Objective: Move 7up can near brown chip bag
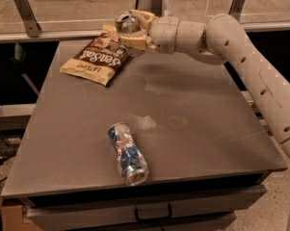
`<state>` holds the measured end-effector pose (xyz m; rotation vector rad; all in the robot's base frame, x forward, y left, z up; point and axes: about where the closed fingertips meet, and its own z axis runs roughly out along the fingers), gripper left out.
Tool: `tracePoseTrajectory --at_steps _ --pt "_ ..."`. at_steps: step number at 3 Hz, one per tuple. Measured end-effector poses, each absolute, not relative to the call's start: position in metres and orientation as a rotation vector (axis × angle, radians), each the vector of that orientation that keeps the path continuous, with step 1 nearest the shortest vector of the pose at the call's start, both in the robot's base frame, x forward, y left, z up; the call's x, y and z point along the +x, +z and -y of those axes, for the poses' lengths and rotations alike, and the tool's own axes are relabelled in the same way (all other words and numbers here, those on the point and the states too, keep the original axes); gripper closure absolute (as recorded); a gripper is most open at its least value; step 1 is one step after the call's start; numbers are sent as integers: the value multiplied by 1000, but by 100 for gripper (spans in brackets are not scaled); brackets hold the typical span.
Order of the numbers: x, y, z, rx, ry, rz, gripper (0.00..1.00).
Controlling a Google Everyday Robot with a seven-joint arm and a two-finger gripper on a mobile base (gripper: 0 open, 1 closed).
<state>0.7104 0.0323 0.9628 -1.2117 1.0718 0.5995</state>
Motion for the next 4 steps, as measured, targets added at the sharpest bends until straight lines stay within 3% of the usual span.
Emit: tracePoseTrajectory --at_steps 1,2,4 --pt "718 957 -42 -1232 607 -1088 100" --pt "726 948 -51 -1225 644 -1089 90" --pt "735 930 -57 -1219 672 -1117 50"
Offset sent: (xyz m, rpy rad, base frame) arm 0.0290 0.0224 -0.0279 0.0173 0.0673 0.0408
